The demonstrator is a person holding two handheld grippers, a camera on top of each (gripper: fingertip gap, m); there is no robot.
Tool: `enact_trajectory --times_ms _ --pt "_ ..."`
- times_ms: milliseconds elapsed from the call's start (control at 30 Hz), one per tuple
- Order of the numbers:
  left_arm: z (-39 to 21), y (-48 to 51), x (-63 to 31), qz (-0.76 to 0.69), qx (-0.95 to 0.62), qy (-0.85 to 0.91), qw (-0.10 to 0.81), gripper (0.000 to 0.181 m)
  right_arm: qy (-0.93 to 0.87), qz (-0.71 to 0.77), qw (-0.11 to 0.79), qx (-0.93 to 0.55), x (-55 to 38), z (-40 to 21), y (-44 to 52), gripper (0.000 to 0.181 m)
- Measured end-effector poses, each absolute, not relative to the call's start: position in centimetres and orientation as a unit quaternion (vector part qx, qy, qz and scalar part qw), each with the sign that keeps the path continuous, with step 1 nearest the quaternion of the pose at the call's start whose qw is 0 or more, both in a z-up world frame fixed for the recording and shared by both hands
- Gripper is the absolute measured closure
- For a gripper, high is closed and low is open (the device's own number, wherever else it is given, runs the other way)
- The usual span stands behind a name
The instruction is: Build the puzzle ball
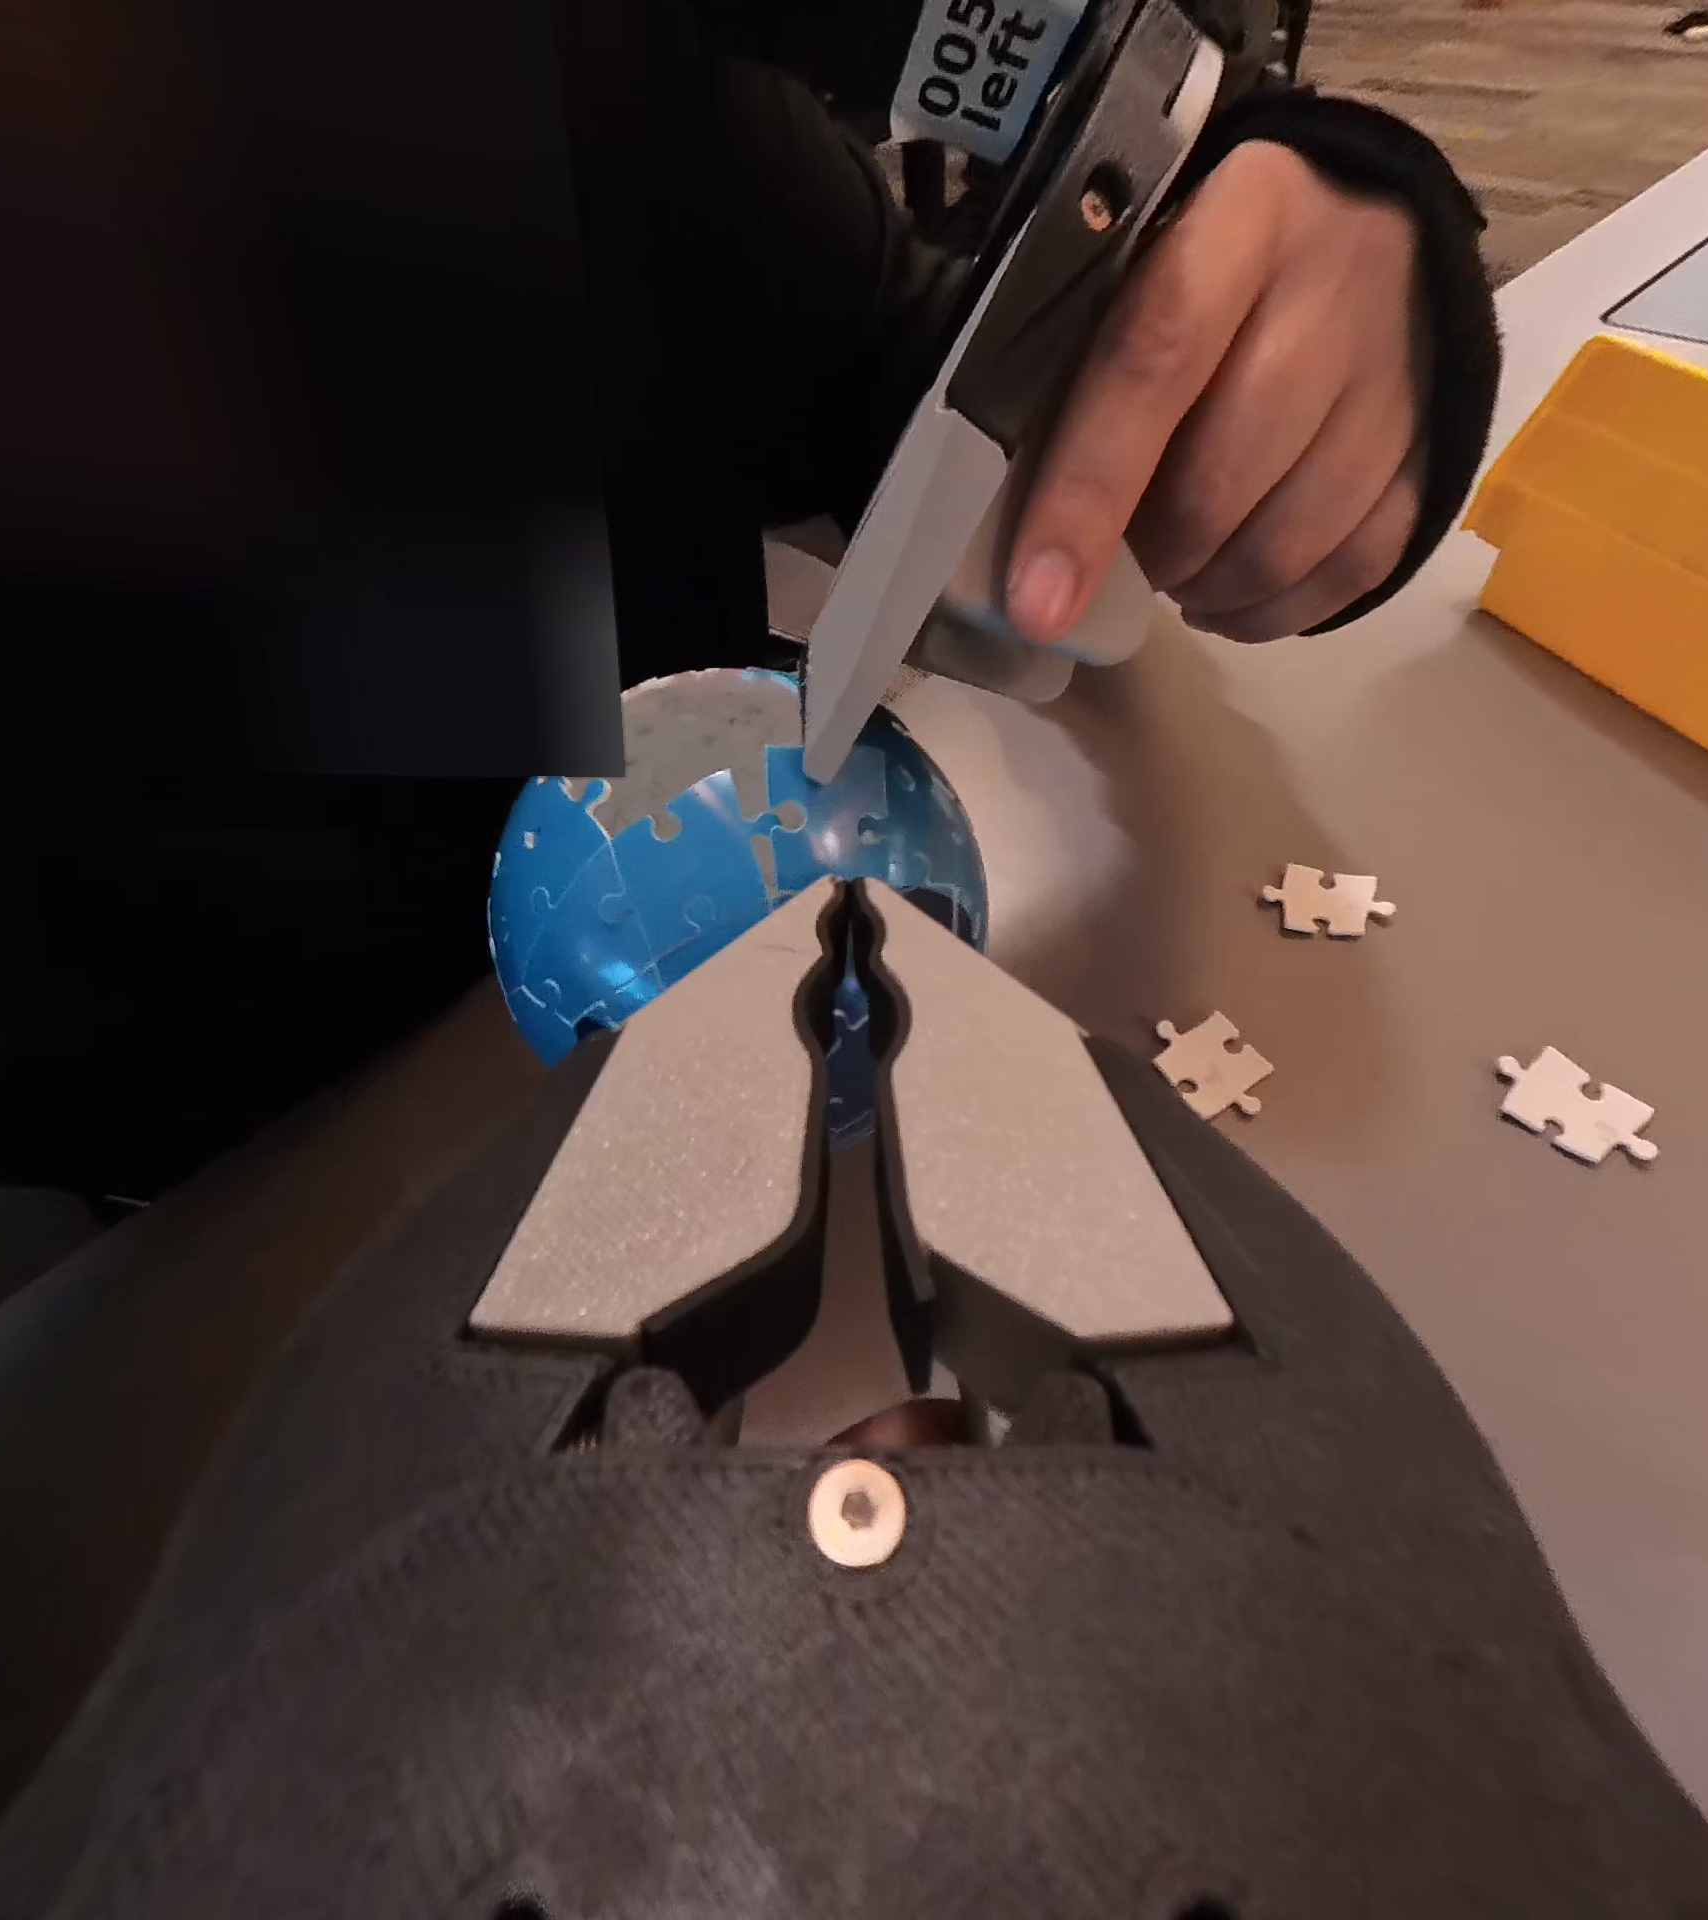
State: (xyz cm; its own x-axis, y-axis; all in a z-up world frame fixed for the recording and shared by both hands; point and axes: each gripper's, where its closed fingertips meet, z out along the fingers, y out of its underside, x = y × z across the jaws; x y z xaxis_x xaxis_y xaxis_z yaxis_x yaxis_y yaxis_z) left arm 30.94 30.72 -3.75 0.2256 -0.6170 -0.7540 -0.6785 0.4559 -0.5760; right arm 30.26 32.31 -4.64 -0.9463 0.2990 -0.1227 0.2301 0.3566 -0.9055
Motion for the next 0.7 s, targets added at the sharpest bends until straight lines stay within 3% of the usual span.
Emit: enact_trajectory --times_ms 700 --pt "-3.9 30.7 30.9 0.046 -0.517 0.626 0.582 0.180 -0.825 0.544 0.058 -0.143 30.3 -3.9 31.5 0.181"
